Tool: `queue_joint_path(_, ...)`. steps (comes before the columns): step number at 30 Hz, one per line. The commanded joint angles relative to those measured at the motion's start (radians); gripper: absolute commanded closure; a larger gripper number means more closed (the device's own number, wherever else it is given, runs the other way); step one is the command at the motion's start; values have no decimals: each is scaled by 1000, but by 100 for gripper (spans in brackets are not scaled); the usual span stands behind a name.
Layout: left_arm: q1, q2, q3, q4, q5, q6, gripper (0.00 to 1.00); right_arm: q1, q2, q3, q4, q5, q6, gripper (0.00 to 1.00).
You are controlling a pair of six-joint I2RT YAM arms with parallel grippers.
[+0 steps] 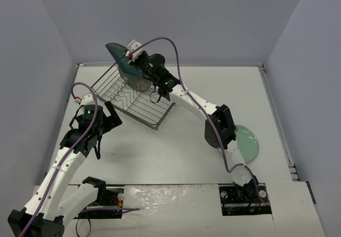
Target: Load the plates into the dish rack
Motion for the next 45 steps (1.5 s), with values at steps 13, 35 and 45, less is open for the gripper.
queue_joint_path(13,12,-75,46,-186,-344,-227,3,-2,5,-29,478,37,192,100)
queue_joint_path(35,16,-115,-3,-111,-332,-172,3,-25,82,-53,562,40,177,100)
queue_joint_path(45,16,-115,-8,-103,-317,-165,3,-19,54,-161,653,53,208,100)
